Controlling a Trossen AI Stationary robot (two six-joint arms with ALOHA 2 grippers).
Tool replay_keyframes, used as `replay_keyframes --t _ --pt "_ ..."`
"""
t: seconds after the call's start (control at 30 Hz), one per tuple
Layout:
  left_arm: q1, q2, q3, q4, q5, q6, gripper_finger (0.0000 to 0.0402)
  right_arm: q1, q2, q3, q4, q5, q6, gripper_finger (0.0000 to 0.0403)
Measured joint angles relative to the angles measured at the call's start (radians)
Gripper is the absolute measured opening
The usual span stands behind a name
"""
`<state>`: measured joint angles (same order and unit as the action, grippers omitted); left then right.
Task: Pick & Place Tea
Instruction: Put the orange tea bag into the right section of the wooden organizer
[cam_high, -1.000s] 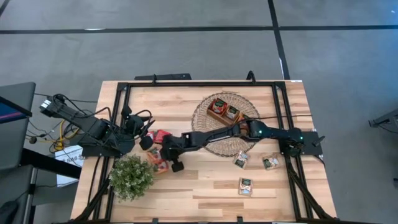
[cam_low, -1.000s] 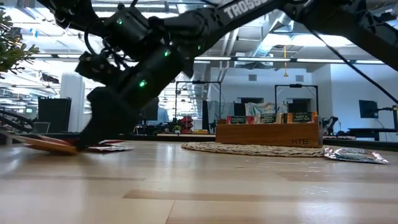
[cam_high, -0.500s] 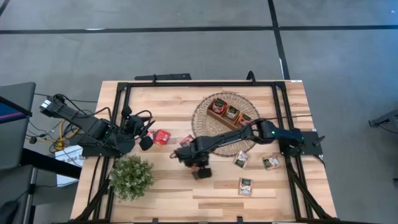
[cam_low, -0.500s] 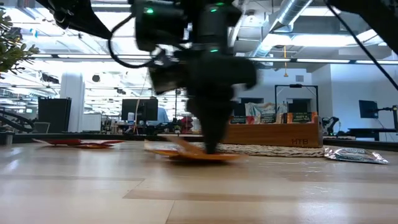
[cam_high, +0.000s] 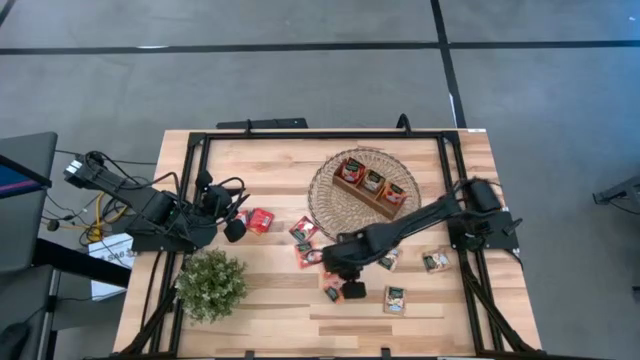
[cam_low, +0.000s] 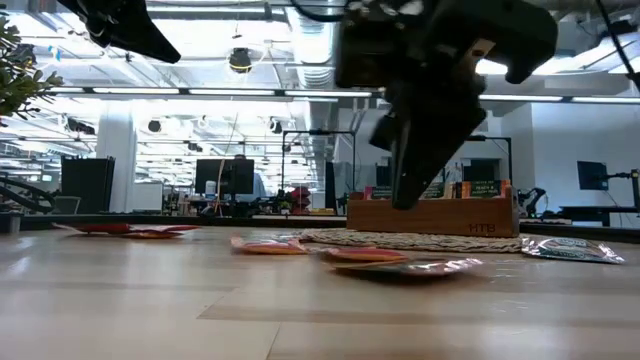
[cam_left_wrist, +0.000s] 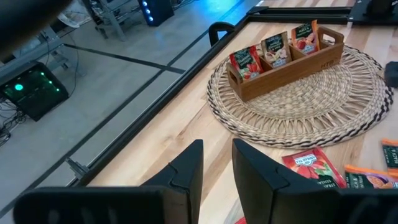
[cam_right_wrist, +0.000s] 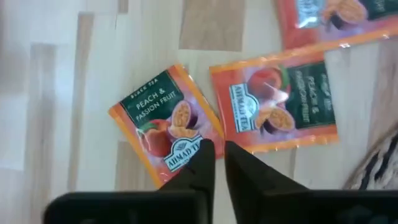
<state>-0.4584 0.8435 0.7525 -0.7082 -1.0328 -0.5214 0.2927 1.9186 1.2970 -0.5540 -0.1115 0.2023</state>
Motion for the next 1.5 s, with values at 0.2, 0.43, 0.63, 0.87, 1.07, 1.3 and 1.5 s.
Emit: replay_keyframes --t 0.2,0.43,0.63,0.87,1.07,1.3,1.5 --pt "0.000 0.000 0.000 0.001 0.000 -0.006 0.0078 -0.053 -0.083 -0.253 0.360 -0.164 0.091 0.0127" --pt "0.000 0.000 0.000 0.001 0.000 -0.006 0.0078 -0.027 -0.025 -0.278 0.388 -0.214 0.280 0.0250" --pt "0.000 0.000 0.000 0.001 0.000 -0.006 0.0078 0.020 -0.024 -0.278 0.386 -0.135 0.394 0.0269" --pt "0.000 0.000 0.000 0.001 0.000 -0.006 0.0078 0.113 -0.011 -0.278 0.379 0.090 0.329 0.0269" --pt "0.000 0.000 0.000 0.001 0.000 -0.006 0.0078 0.165 0.008 -0.279 0.378 0.232 0.269 0.0246" --pt "0.000 0.000 0.000 0.008 0.000 -0.003 0.0078 0.176 0.008 -0.281 0.373 0.263 0.264 0.0114" --pt "0.000 0.009 0.000 0.070 -0.033 0.043 0.0078 0.176 -0.024 -0.283 0.375 0.233 0.264 0.0013"
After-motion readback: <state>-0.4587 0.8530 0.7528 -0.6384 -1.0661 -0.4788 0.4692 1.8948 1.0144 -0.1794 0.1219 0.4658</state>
